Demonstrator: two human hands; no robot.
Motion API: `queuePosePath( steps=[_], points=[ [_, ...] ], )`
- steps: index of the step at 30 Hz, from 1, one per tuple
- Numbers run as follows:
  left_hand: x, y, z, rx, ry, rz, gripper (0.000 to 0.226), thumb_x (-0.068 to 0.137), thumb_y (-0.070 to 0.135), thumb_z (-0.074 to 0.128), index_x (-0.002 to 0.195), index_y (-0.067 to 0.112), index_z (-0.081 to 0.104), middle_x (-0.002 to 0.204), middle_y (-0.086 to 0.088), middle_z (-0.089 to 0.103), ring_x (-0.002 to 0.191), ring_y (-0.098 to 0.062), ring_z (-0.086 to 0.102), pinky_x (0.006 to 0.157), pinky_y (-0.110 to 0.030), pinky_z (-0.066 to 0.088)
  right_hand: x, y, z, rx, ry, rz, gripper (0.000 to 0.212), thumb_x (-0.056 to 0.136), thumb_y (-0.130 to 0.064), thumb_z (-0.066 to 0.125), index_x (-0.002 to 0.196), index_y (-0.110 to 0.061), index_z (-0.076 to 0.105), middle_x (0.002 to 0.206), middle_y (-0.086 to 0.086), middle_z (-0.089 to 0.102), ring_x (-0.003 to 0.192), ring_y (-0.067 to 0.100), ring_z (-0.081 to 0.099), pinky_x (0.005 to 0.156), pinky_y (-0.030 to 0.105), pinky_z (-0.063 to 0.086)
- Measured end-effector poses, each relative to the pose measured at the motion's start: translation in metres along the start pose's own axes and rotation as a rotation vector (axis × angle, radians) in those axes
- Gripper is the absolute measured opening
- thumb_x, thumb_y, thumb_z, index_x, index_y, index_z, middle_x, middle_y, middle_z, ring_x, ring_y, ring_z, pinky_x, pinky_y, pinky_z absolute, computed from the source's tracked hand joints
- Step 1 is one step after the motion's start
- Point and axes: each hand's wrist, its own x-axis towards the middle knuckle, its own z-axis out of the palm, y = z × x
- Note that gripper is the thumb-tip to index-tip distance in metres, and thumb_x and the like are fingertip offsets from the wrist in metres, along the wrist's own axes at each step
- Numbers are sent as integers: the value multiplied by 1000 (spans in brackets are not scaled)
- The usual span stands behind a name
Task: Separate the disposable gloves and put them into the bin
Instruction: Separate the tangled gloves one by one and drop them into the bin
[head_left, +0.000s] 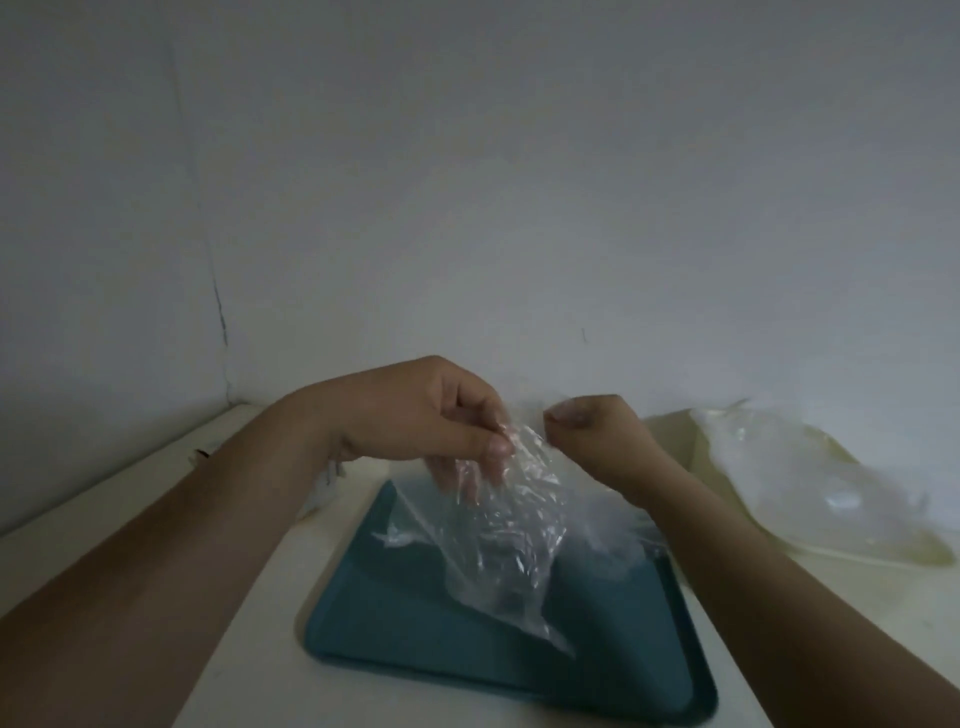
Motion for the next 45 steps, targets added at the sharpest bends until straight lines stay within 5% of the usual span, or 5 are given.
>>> queuePosePath(
  steps=[9,19,24,31,45],
  points=[
    [43,2,21,188,176,11,12,91,22,83,95,16,73,87,-1,79,64,-15,67,62,-30,51,-29,-20,-33,250,-273,15,13,86,1,68,95,3,76,93,27,73,72,31,66,68,41,56],
    [58,4,30,92,168,97,11,86,15,86,95,15,80,85,-1,78,66,-16,64,63,-28,56,-43,-20,-57,389,-553,151,84,74,-78,71,117,-6,76,116,26,72,94,32,70,90,50,55],
    [68,12,40,82,189,132,12,86,22,87,96,20,81,89,-6,79,71,-16,69,66,-36,58,-40,-13,-49,331,-522,108,38,89,-32,80,119,-9,75,118,12,76,115,29,70,110,47,50],
    [64,-14,49,-354,359,-53,42,79,14,90,117,13,70,92,-16,75,69,-25,72,64,-35,61,-41,-3,-56,433,-389,201,23,104,-21,61,98,-2,71,81,12,73,67,18,71,57,26,55],
    [40,-79,76,-554,255,-212,22,78,3,85,96,-1,74,77,-16,69,62,-20,65,58,-29,55,-29,10,-72,669,-69,291,27,105,-7,55,123,9,67,107,21,78,82,25,76,92,41,58]
  ],
)
